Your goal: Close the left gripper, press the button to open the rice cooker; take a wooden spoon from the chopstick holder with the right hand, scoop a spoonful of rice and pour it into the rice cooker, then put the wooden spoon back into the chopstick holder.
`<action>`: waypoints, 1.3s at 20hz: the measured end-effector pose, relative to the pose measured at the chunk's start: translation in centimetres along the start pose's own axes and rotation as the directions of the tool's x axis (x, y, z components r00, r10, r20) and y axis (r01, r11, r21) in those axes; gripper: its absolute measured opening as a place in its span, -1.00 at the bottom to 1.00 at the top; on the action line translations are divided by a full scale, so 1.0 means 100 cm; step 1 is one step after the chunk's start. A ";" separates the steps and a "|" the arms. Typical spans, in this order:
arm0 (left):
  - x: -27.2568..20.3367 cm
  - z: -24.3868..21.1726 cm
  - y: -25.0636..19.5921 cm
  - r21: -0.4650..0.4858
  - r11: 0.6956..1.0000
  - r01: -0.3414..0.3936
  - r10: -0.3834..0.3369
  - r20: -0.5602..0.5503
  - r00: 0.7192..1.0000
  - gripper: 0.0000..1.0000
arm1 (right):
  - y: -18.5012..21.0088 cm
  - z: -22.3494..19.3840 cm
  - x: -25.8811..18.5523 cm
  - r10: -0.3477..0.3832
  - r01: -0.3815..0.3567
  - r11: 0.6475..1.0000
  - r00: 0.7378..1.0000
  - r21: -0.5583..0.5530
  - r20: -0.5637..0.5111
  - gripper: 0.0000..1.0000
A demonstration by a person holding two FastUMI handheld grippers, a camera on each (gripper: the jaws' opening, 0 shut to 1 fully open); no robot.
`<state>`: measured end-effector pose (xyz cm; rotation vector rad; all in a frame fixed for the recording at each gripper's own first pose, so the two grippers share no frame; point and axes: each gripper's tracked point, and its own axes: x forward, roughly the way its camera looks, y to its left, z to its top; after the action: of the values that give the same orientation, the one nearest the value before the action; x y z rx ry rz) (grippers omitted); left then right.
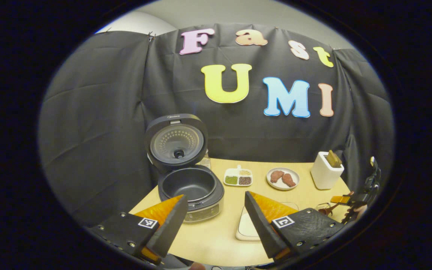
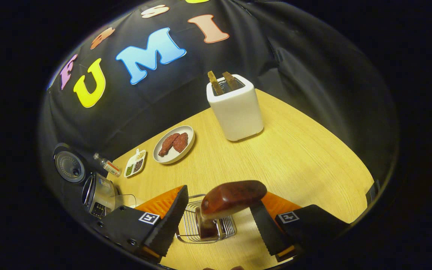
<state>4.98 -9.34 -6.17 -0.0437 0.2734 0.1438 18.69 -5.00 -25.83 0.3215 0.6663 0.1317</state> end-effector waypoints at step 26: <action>0.025 -0.008 0.022 -0.105 0.991 0.089 -0.089 0.005 0.996 0.89 | 0.039 0.050 -0.081 -0.063 0.060 0.998 0.990 0.028 0.124 -0.50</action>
<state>6.87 -6.90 -7.69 -0.1600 0.2629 0.0698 15.49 -4.41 -16.09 0.3295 0.5536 0.0437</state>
